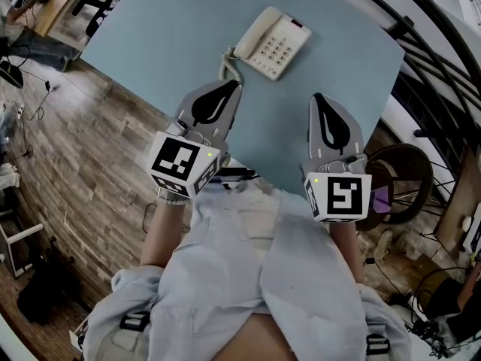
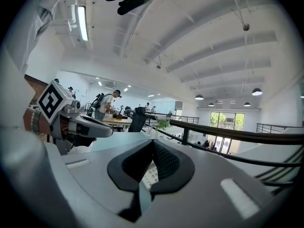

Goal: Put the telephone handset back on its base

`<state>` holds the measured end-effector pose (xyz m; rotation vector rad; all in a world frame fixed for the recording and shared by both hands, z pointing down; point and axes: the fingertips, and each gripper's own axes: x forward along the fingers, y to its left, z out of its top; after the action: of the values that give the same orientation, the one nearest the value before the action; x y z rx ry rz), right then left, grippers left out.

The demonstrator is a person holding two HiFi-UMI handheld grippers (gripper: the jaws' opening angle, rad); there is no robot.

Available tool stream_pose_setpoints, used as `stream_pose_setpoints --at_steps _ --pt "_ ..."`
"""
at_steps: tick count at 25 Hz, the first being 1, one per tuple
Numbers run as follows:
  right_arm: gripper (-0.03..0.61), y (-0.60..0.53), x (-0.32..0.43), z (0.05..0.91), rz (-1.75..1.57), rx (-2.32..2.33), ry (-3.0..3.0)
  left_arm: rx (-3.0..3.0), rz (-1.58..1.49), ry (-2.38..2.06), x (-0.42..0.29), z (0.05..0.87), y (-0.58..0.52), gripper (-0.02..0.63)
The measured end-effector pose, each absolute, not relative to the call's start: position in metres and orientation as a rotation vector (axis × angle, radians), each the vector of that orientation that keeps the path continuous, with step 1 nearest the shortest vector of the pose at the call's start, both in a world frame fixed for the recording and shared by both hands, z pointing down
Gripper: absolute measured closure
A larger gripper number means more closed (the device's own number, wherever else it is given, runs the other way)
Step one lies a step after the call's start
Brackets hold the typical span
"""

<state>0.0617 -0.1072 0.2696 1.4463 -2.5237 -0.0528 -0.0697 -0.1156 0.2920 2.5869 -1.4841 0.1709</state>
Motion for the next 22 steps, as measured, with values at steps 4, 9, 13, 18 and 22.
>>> stream_pose_setpoints --at_steps 4,9,13,18,22 --pt "0.574 -0.108 0.064 0.271 -0.051 1.442 -2.524 2.590 0.185 -1.502 -0.068 0.294 -0.117 0.601" --pt "0.574 -0.109 0.066 0.275 -0.054 1.444 -2.515 2.594 0.185 -1.514 -0.066 0.295 -0.118 0.601" --pt "0.574 -0.110 0.068 0.277 -0.052 1.458 -2.516 2.588 0.186 -1.524 -0.065 0.295 -0.121 0.600" --pt "0.574 -0.112 0.066 0.277 -0.050 1.437 -2.498 2.588 0.190 -1.516 -0.066 0.297 -0.124 0.600" --pt "0.574 -0.114 0.066 0.278 -0.039 1.444 -2.506 2.591 0.196 -1.515 -0.066 0.298 -0.127 0.600"
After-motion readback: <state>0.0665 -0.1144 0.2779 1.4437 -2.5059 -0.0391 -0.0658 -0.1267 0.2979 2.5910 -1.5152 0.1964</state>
